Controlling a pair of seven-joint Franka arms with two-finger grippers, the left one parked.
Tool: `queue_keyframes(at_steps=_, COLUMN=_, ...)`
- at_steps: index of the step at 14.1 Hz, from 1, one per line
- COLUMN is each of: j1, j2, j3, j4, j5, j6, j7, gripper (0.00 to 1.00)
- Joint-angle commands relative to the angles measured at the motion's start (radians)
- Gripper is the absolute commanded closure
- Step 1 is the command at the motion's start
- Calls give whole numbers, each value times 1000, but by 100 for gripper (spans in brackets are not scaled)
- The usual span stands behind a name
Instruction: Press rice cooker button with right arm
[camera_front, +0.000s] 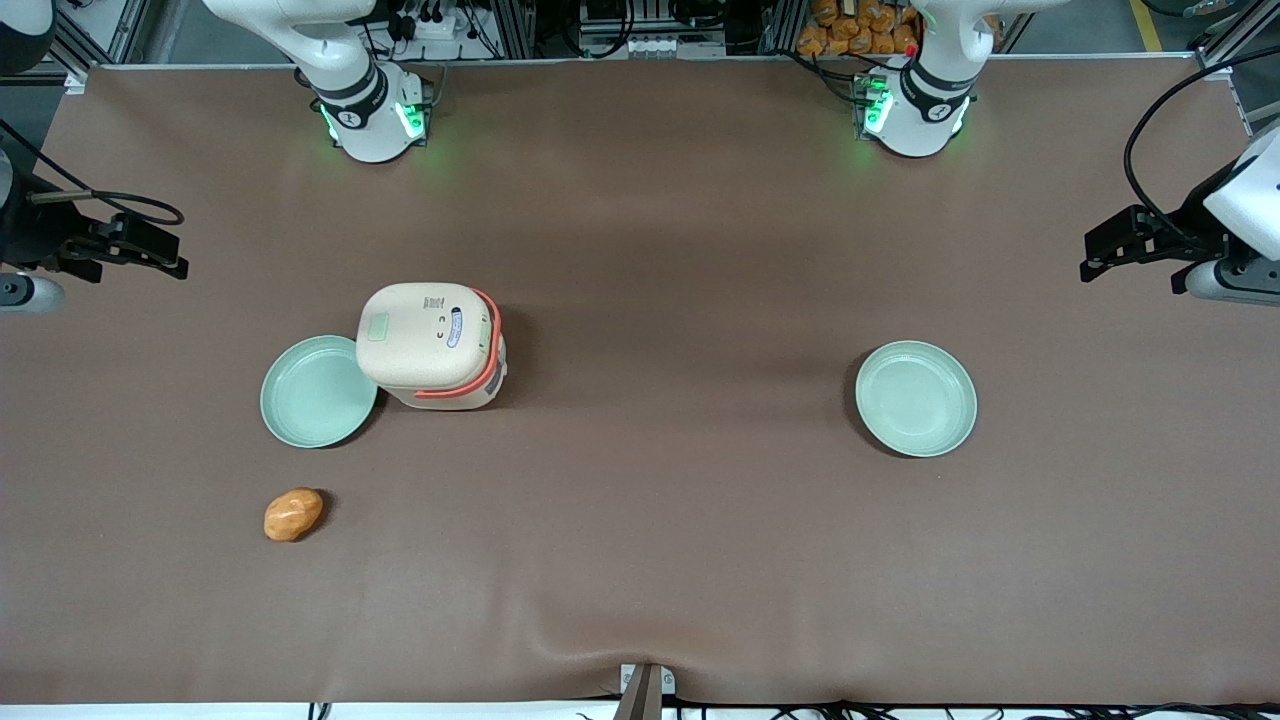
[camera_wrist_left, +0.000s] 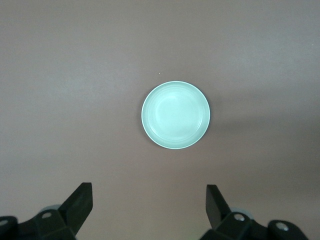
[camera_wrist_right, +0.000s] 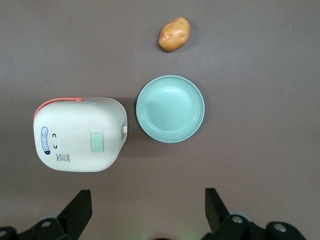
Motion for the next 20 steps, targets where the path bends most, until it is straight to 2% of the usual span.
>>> queue_keyframes(at_steps=1, j1=8, j2=-6, j3=-14, j4=9, j5=20, j6=-18, j7=7, gripper=0)
queue_keyframes(at_steps=12, j1=13, j2=2, j3=-16, j4=9, j5=20, j6=0, j7=5, gripper=0)
queue_keyframes(at_steps=20, j1=93, j2=29, j3=-8, j4=0, j5=12, j6=26, j7=4, gripper=0)
